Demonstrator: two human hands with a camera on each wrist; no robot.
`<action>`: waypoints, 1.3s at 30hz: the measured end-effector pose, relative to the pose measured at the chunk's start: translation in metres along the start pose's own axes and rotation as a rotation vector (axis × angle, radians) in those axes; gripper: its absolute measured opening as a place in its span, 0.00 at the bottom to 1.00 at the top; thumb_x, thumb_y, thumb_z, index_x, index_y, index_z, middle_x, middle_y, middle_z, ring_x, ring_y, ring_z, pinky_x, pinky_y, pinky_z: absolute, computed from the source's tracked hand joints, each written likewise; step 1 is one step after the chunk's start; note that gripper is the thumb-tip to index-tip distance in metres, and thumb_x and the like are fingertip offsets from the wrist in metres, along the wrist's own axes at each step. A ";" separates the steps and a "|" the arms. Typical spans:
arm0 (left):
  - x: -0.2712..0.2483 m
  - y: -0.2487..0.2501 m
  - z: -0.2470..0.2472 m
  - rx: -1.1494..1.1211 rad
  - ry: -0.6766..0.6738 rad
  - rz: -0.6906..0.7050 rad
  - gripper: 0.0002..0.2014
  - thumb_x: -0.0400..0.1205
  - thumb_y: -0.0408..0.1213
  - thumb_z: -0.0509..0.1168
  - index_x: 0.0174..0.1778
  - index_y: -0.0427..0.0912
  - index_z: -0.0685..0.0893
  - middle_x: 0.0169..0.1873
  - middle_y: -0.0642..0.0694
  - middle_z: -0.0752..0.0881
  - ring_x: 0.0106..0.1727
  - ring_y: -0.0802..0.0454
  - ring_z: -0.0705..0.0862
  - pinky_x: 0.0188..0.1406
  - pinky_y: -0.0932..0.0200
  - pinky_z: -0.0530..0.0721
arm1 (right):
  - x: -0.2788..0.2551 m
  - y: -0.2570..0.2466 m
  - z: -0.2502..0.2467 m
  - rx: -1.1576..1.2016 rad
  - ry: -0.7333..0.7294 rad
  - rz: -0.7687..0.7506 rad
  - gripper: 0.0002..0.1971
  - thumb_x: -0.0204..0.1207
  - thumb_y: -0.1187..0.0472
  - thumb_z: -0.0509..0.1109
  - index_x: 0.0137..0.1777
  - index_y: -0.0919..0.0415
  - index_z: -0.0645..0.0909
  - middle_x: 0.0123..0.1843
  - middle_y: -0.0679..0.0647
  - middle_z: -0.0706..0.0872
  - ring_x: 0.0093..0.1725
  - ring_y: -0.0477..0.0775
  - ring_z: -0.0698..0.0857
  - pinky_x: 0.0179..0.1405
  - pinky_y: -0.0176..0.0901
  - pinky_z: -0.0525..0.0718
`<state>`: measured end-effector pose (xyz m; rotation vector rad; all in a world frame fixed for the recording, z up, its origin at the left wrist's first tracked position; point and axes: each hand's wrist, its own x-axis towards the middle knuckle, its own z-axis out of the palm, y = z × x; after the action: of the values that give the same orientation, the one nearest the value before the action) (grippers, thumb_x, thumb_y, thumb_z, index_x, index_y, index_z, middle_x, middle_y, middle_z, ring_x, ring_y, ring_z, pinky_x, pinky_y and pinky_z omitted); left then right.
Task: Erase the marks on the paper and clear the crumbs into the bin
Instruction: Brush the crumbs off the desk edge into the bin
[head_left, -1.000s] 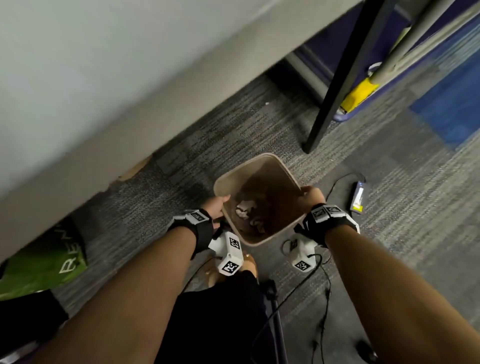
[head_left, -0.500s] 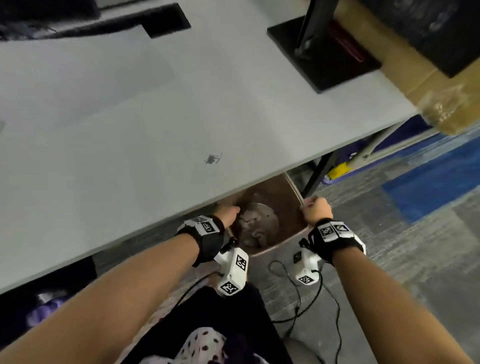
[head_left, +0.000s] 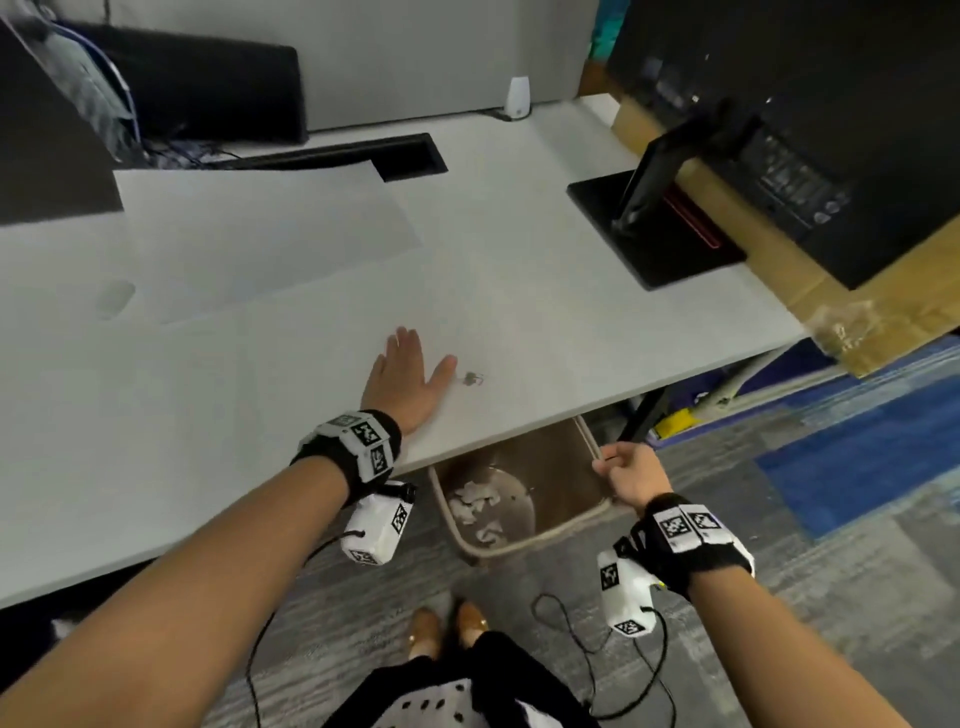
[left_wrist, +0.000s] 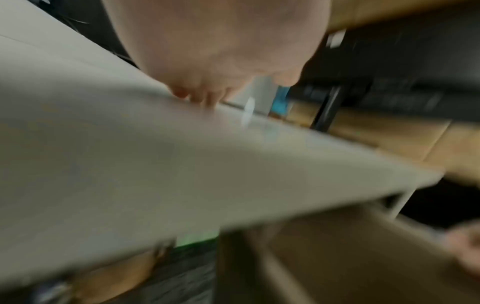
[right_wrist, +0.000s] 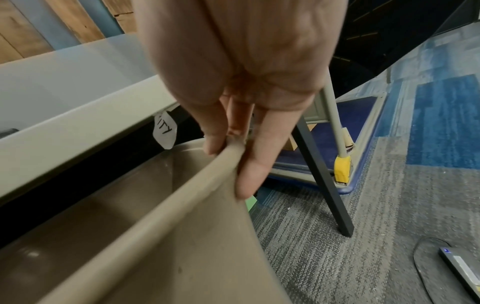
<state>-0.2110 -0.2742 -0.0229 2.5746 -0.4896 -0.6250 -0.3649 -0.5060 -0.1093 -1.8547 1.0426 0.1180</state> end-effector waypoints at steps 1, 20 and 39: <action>0.008 -0.002 0.006 0.102 -0.036 -0.011 0.36 0.86 0.56 0.41 0.82 0.35 0.41 0.83 0.39 0.38 0.84 0.48 0.39 0.83 0.52 0.39 | 0.001 0.001 0.002 0.001 -0.003 0.002 0.05 0.76 0.73 0.67 0.49 0.66 0.80 0.42 0.61 0.82 0.42 0.56 0.81 0.29 0.39 0.77; -0.031 0.026 0.030 -0.366 -0.185 0.284 0.37 0.76 0.68 0.43 0.77 0.52 0.68 0.79 0.53 0.67 0.80 0.57 0.63 0.82 0.53 0.55 | -0.006 -0.012 -0.005 -0.025 -0.062 -0.068 0.05 0.77 0.71 0.65 0.47 0.61 0.79 0.34 0.52 0.82 0.31 0.47 0.80 0.12 0.29 0.75; 0.050 0.100 0.044 0.104 -0.270 0.150 0.36 0.85 0.58 0.35 0.82 0.37 0.37 0.82 0.44 0.33 0.82 0.52 0.33 0.80 0.53 0.33 | -0.004 0.002 -0.023 0.055 -0.058 -0.026 0.04 0.78 0.70 0.66 0.48 0.63 0.80 0.36 0.56 0.82 0.33 0.52 0.80 0.22 0.34 0.75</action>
<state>-0.2144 -0.3946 -0.0257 2.5293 -0.8157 -0.9204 -0.3763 -0.5221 -0.0964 -1.8040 0.9725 0.1251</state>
